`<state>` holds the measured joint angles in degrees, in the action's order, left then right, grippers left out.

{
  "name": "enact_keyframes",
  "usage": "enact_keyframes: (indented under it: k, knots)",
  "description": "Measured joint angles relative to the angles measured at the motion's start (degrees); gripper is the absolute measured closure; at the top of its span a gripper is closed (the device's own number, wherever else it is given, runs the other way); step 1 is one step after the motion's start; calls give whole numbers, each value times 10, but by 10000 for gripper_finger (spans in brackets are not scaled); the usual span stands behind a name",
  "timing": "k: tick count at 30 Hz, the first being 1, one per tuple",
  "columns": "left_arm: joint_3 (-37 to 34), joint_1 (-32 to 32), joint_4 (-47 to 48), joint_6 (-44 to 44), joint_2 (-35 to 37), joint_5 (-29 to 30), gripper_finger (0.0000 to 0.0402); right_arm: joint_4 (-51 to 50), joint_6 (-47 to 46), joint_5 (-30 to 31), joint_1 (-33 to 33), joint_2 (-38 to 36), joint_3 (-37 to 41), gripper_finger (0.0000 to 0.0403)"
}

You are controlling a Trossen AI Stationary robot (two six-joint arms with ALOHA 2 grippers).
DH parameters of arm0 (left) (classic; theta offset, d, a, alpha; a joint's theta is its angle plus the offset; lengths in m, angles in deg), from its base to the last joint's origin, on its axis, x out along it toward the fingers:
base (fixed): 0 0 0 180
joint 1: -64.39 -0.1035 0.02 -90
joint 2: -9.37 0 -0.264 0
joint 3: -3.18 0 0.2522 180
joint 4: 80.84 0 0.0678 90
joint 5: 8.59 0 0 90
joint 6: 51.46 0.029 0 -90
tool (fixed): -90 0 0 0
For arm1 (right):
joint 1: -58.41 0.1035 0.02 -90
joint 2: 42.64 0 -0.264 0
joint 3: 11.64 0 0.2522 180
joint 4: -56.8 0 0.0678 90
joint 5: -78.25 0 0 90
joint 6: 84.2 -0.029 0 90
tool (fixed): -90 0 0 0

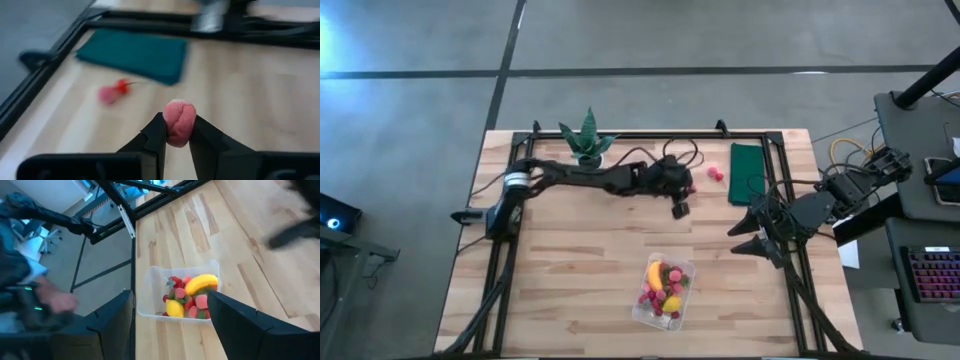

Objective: Pick and placing Produce into tupperware
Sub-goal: Put the peach into the transparent bin, then put the cherry into the transparent bin

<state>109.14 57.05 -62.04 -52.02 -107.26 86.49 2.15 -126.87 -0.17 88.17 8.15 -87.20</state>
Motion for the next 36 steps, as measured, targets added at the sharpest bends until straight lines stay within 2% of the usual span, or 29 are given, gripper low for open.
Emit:
enact_keyframes:
  k: [4, 7, 11, 18, 21, 26, 29, 32, 36]
  knots:
    - [-6, 70, 100, 5, 67, -6, 354, -14, -4, -15, 0, 0, 0, 157]
    - [-16, 131, 188, 9, 96, -32, 354, -18, -4, -35, 0, 0, 0, 158]
    - [-46, 208, 183, -28, 112, -67, 354, -24, -4, -49, 0, 0, 2, 156]
    - [-71, 272, 163, -195, 81, -44, 343, -21, -7, -62, 0, 7, 2, 156]
    - [-74, 278, 144, -252, 75, -38, 302, -22, -7, -62, 0, 9, 2, 155]
    - [-74, 277, 150, -302, 76, -33, 203, -22, -7, -60, 0, 15, 2, 154]
    - [-66, 277, 149, -356, 97, -75, 153, -16, -7, -60, 0, 19, 2, 157]
    - [-66, 273, 147, -373, 134, -137, 125, 15, -13, -57, 0, 24, 2, 158]
    - [-75, 273, 151, -382, 192, -130, 115, 80, -37, -55, -1, 39, 2, 155]
